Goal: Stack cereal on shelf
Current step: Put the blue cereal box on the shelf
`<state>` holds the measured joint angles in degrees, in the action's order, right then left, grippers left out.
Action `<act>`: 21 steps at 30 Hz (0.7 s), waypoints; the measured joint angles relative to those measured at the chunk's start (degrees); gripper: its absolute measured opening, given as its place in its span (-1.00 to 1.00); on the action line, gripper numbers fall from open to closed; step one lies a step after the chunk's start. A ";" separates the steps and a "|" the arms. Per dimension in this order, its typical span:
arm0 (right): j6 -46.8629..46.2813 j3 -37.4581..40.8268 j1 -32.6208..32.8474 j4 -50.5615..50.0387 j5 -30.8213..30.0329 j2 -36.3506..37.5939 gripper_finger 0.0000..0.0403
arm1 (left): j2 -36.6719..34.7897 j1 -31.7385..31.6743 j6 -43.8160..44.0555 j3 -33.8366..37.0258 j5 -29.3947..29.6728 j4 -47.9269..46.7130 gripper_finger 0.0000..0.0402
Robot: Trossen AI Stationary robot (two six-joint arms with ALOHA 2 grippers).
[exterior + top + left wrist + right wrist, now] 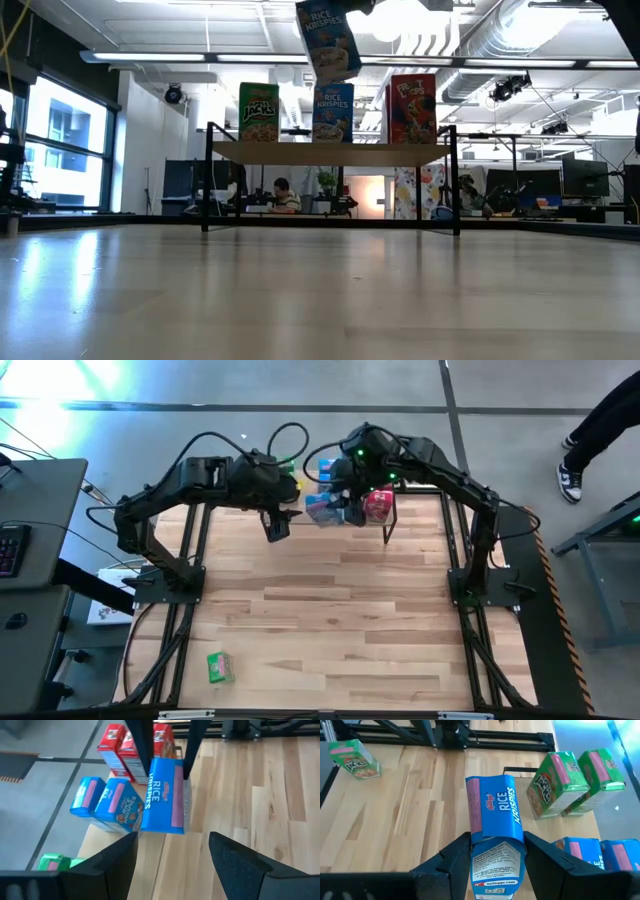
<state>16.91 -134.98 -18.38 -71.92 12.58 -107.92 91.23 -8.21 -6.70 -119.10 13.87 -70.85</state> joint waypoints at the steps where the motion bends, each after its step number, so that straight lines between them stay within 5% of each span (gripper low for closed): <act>1: -0.08 0.16 -0.39 0.08 0.59 0.01 -0.20 | -0.11 -0.29 0.35 0.00 0.02 0.00 0.18; 21: -1.51 7.96 -1.77 0.01 8.36 0.03 -0.20 | -0.21 -2.34 0.68 -0.03 0.04 0.00 0.18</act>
<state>15.40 -127.03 -20.15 -71.91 20.94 -107.89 91.02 -10.55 -6.02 -119.13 13.91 -70.85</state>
